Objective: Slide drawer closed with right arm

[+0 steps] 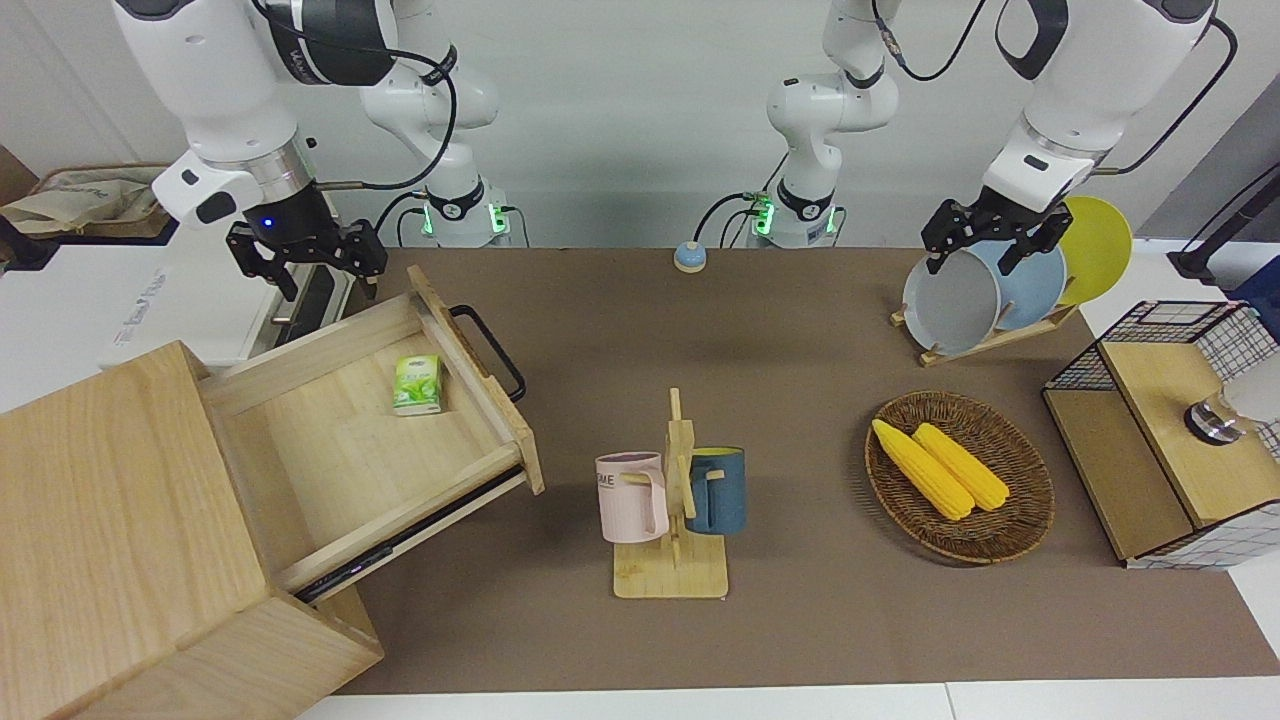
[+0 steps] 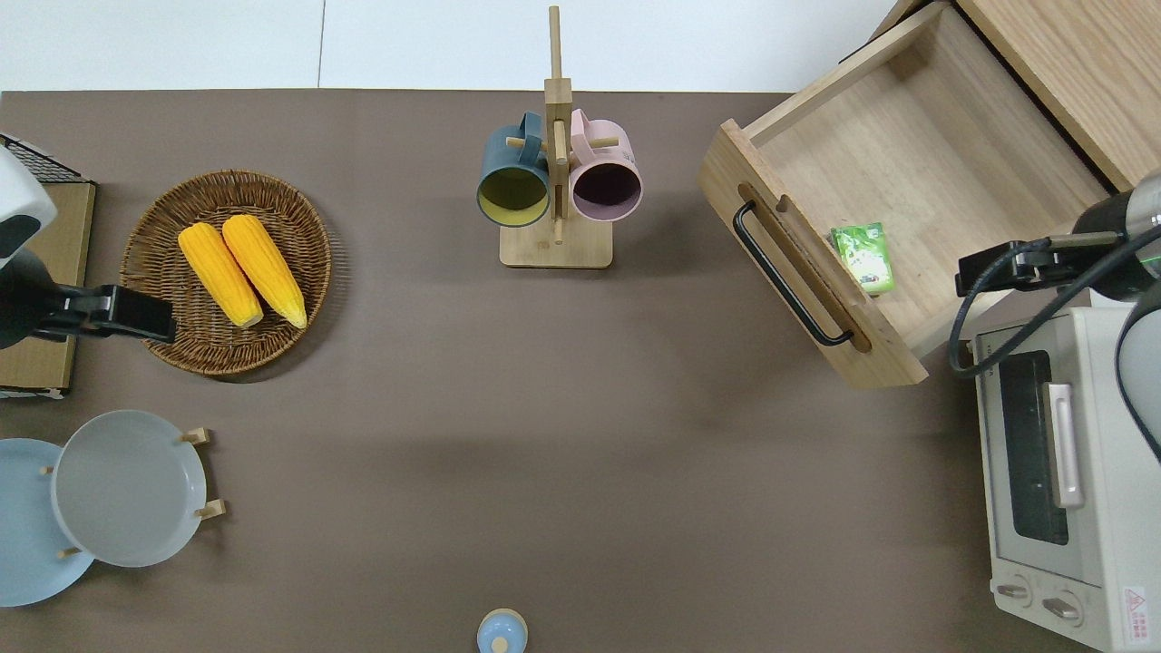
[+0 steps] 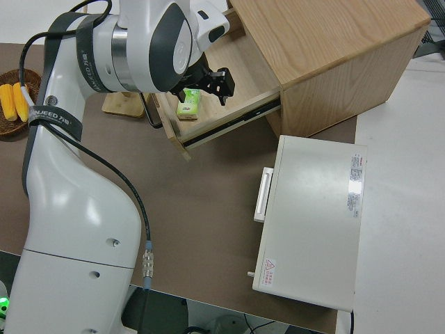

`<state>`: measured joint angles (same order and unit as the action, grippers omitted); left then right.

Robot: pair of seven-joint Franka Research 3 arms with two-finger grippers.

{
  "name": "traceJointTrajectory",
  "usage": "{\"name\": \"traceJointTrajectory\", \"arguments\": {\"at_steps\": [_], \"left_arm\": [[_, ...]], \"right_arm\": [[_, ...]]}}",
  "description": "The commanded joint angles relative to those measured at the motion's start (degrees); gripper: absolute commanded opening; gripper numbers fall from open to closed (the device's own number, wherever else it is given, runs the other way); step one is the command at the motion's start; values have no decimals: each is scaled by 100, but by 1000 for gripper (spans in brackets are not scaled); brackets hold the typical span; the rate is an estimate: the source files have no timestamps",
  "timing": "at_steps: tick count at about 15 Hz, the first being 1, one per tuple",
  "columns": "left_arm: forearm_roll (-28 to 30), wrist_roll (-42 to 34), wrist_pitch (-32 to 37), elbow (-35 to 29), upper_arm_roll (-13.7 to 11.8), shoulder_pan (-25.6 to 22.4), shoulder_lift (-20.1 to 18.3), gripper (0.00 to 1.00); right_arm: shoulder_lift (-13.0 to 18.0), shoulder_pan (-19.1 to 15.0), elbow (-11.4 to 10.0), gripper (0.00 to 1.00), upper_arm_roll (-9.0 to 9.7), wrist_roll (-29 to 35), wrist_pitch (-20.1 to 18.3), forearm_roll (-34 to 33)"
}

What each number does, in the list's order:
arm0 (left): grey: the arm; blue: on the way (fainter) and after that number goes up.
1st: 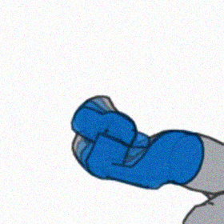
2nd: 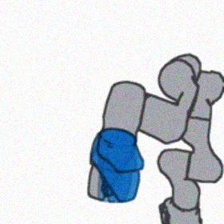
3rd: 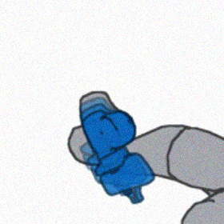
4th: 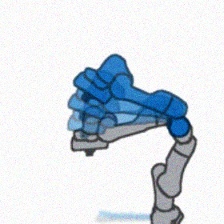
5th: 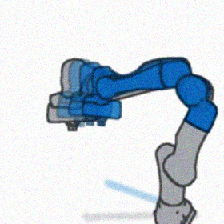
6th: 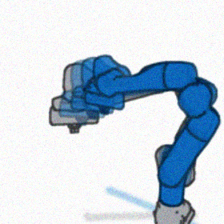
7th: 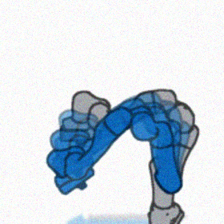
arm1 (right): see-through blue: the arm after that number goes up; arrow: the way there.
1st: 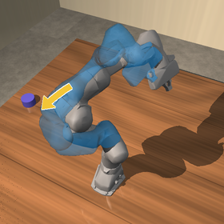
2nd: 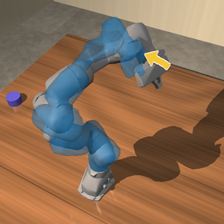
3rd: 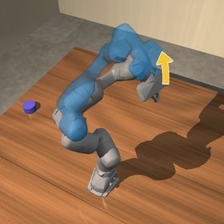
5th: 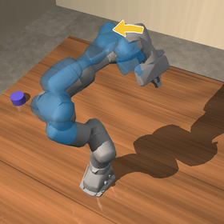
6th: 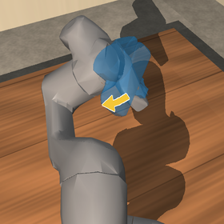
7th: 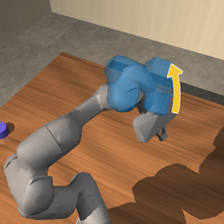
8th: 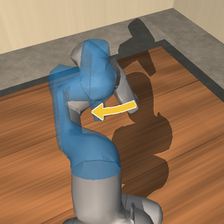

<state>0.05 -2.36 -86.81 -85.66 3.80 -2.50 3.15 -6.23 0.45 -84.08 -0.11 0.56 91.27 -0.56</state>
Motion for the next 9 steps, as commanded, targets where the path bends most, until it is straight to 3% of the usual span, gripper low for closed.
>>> {"name": "traceJointTrajectory", "arguments": {"at_steps": [1, 9], "left_arm": [[-102, 60, 103, 58, -2, 39, -25, 993], [-102, 60, 103, 58, -2, 39, -25, 993]], "right_arm": [[-81, -27, 102, 985, 19, 93, 22, 74], [-81, -62, 102, 983, 19, 23, 5, 64]]}}
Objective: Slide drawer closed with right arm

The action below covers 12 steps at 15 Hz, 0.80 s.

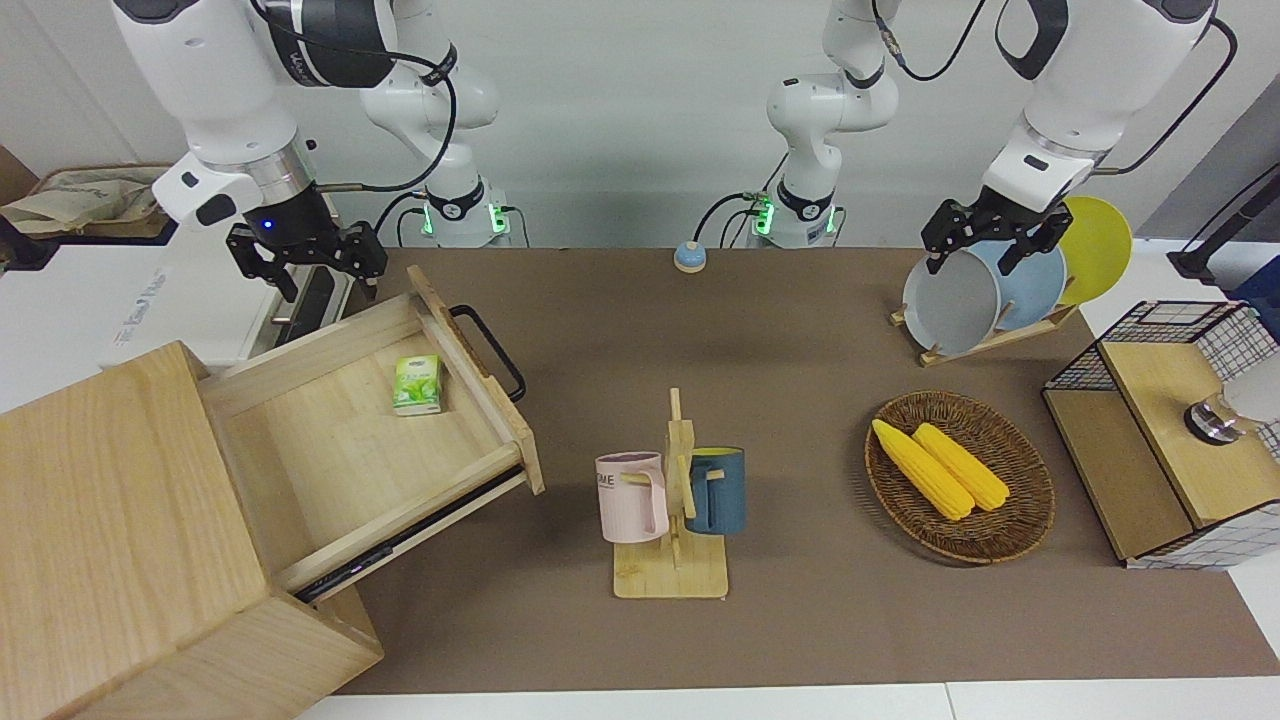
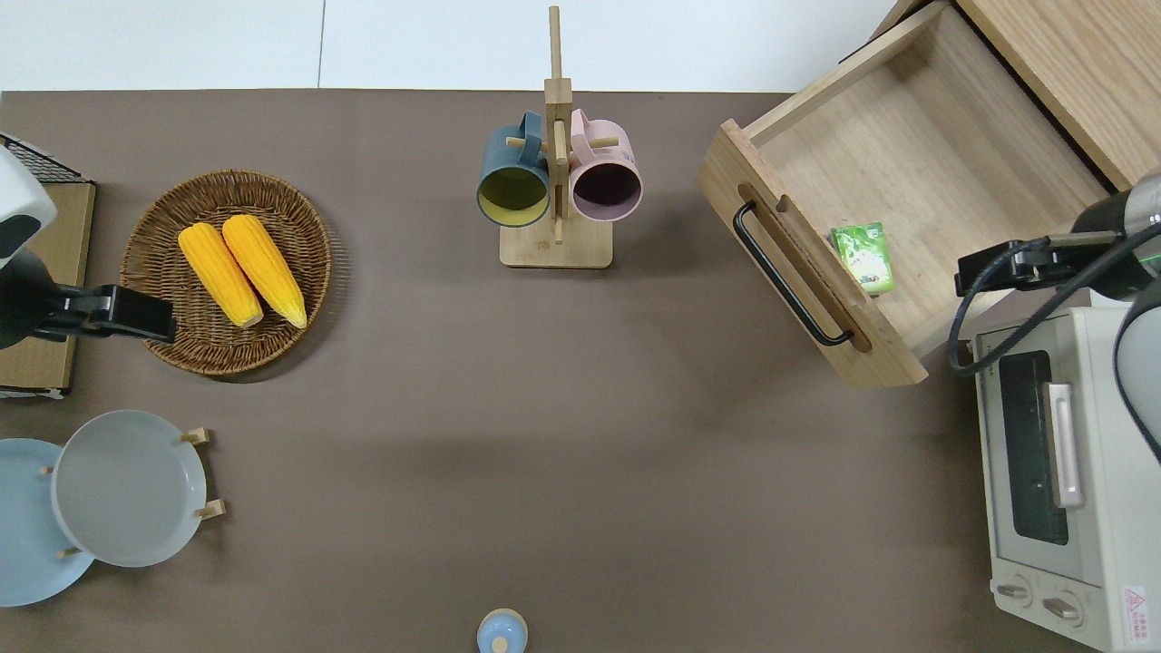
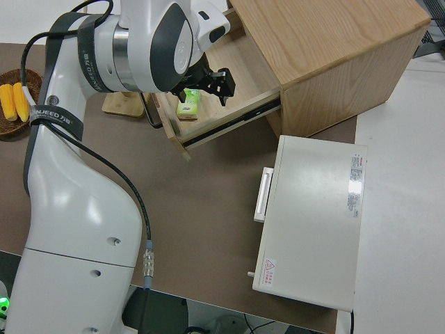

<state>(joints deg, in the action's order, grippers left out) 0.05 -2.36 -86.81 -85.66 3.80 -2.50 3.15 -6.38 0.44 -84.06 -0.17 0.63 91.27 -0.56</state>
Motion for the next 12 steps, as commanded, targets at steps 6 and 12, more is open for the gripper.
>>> {"name": "traceJointTrajectory", "arguments": {"at_steps": [6, 12], "left_arm": [[-102, 60, 103, 58, -2, 39, -25, 995], [-102, 60, 103, 58, -2, 39, -25, 993]], "right_arm": [[-65, -44, 100, 732, 26, 25, -4, 56], [-65, -44, 100, 0, 26, 8, -21, 73]]}}
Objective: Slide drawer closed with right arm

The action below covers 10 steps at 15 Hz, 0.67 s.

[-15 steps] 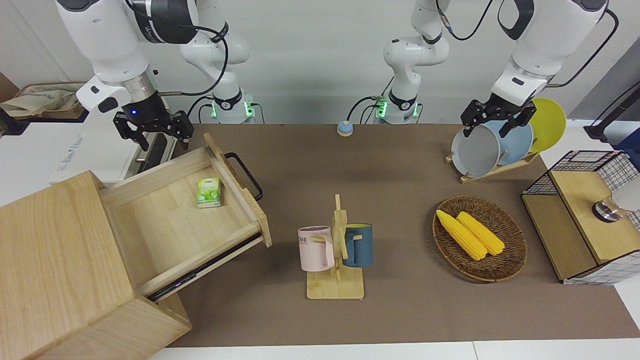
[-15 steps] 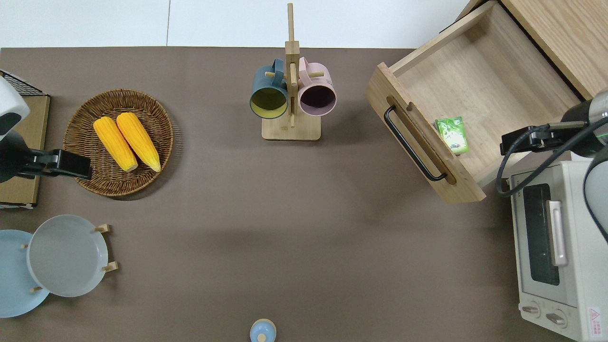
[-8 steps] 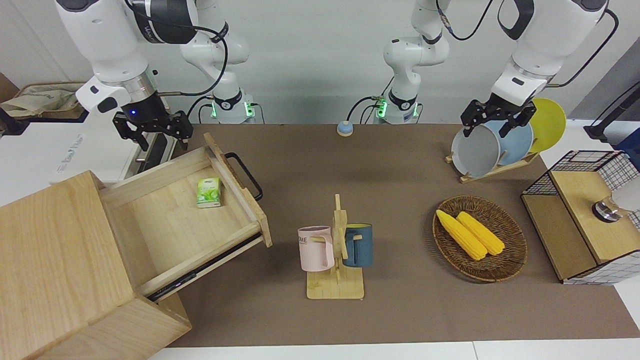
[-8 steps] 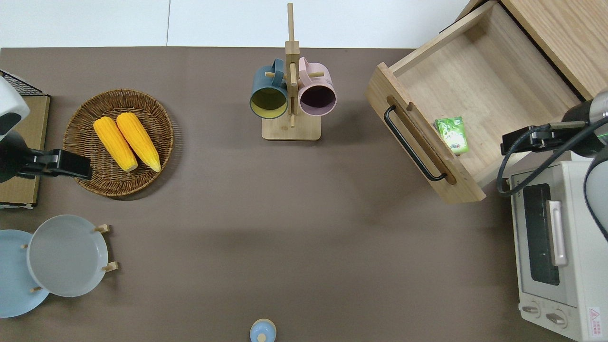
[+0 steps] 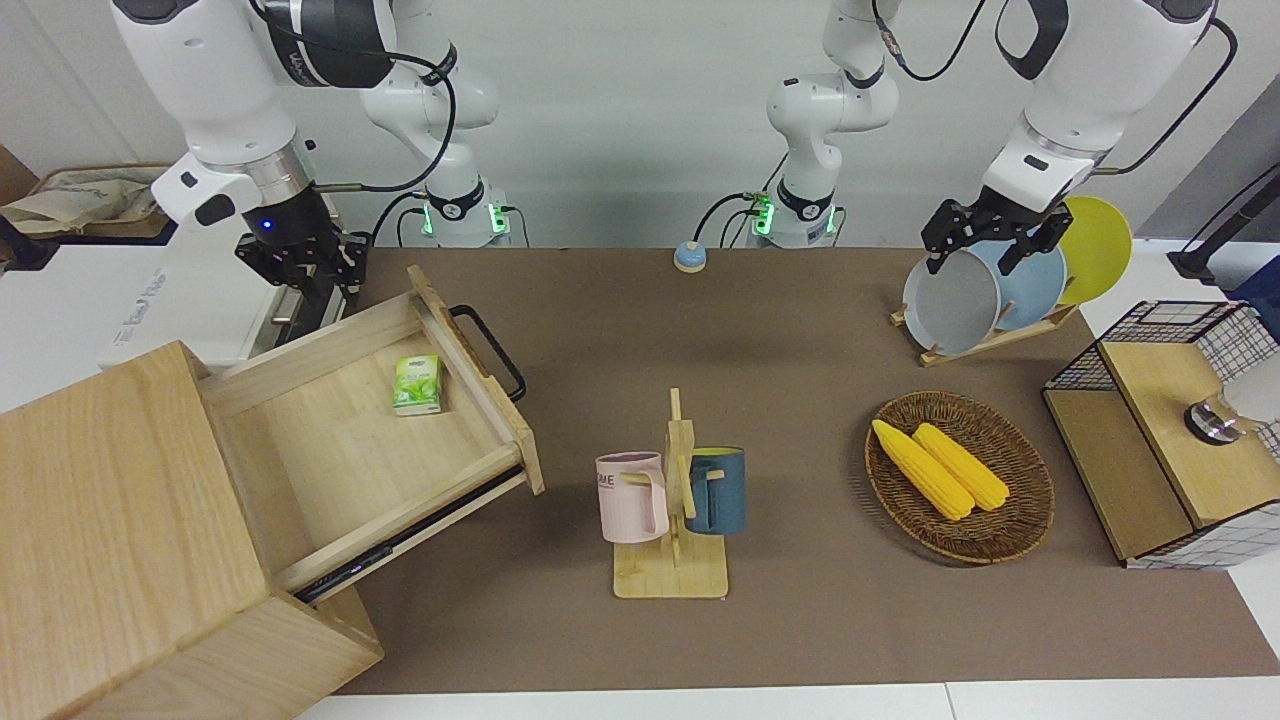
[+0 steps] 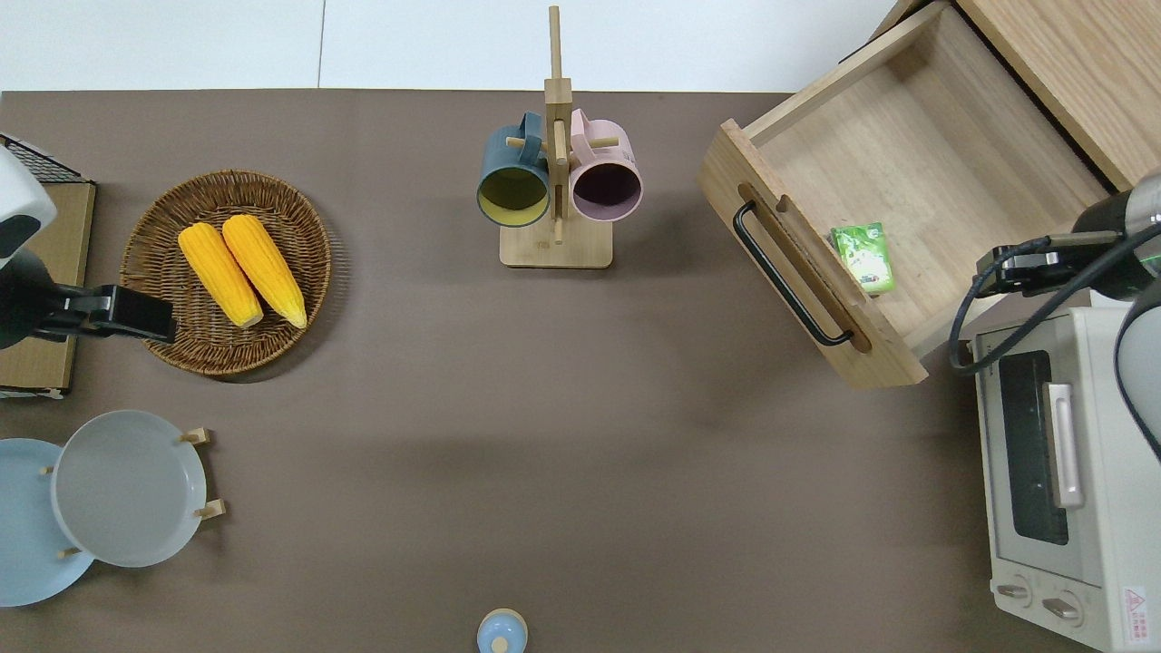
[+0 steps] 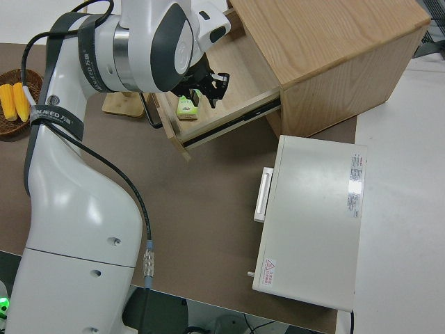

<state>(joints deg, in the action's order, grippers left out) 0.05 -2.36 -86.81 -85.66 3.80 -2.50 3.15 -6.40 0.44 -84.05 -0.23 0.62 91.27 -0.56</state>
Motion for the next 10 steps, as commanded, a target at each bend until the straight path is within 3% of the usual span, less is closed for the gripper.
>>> {"name": "traceJointTrajectory", "arguments": {"at_steps": [1, 6, 10], "left_arm": [[-102, 60, 103, 49, -2, 39, -25, 993], [-102, 60, 103, 58, -2, 39, -25, 993], [-102, 60, 103, 49, -2, 39, -25, 993]], "right_arm": [[-63, -36, 100, 0, 32, 17, -21, 91], [-46, 8, 100, 0, 32, 34, -56, 126], [121, 44, 100, 0, 67, 104, -362, 118]]}}
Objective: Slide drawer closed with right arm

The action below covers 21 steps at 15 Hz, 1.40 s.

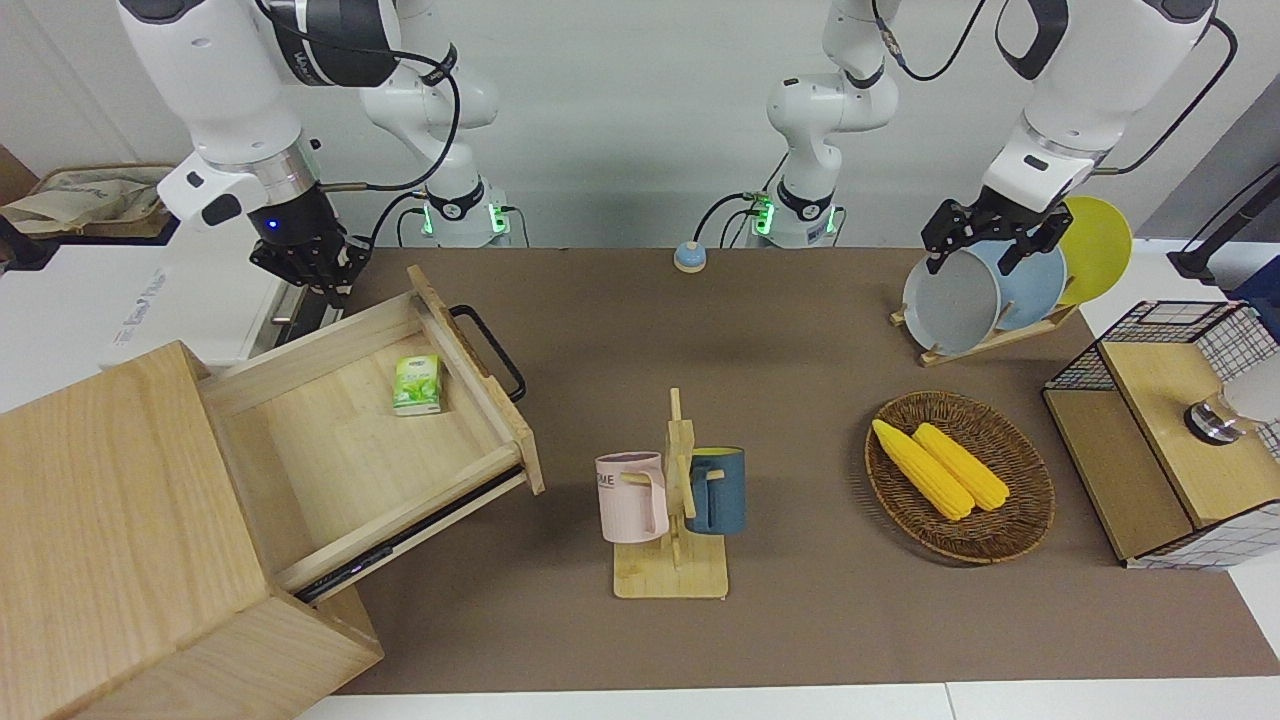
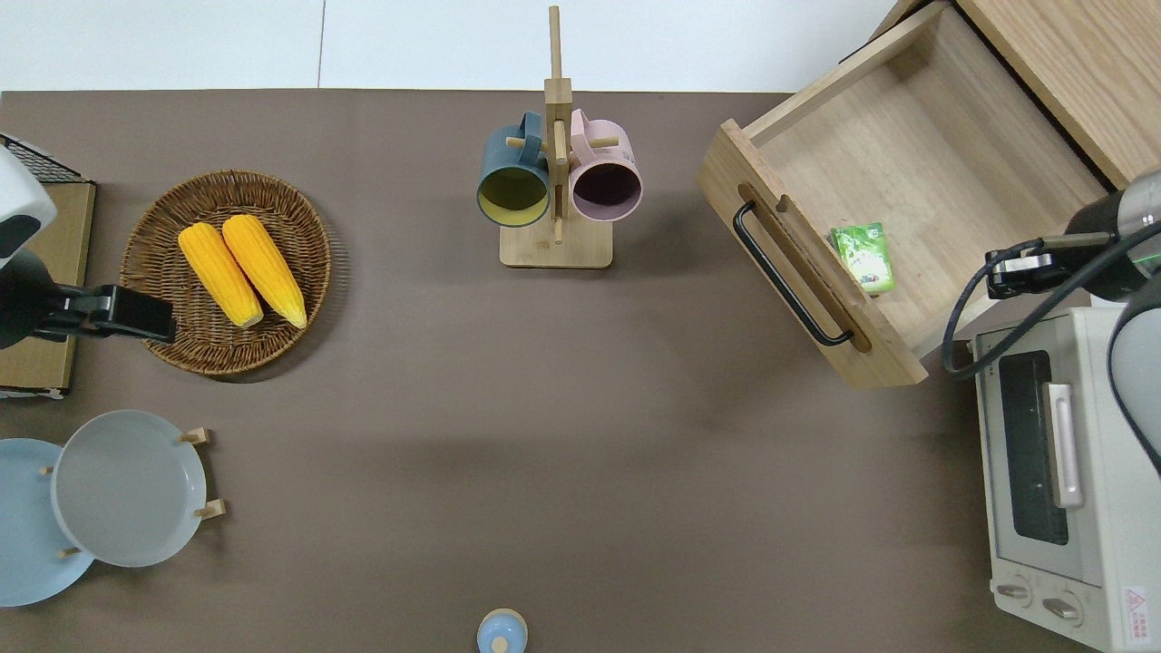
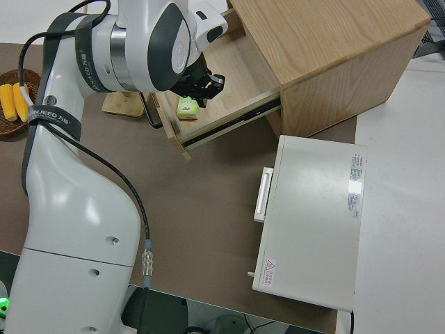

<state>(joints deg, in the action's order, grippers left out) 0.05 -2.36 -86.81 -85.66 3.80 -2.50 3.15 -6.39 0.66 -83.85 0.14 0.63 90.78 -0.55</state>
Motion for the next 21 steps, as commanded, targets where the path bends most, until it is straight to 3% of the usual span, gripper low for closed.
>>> {"name": "traceJointTrajectory", "arguments": {"at_steps": [1, 5, 9, 15, 21], "left_arm": [[-102, 60, 103, 49, -2, 39, -25, 993], [-102, 60, 103, 58, -2, 39, -25, 993], [-102, 60, 103, 58, -2, 39, -25, 993], [-102, 60, 103, 58, -2, 39, -25, 993], [-102, 60, 103, 58, -2, 39, -25, 993]], "right_arm": [[216, 31, 79, 0, 30, 104, -419, 117], [542, 100, 26, 0, 82, 340, -736, 152], [560, 714, 166, 0, 127, 1578, -939, 82], [490, 1444, 211, 0, 144, 3205, -842, 99], [253, 1972, 211, 0, 162, 4435, -351, 125]]}}
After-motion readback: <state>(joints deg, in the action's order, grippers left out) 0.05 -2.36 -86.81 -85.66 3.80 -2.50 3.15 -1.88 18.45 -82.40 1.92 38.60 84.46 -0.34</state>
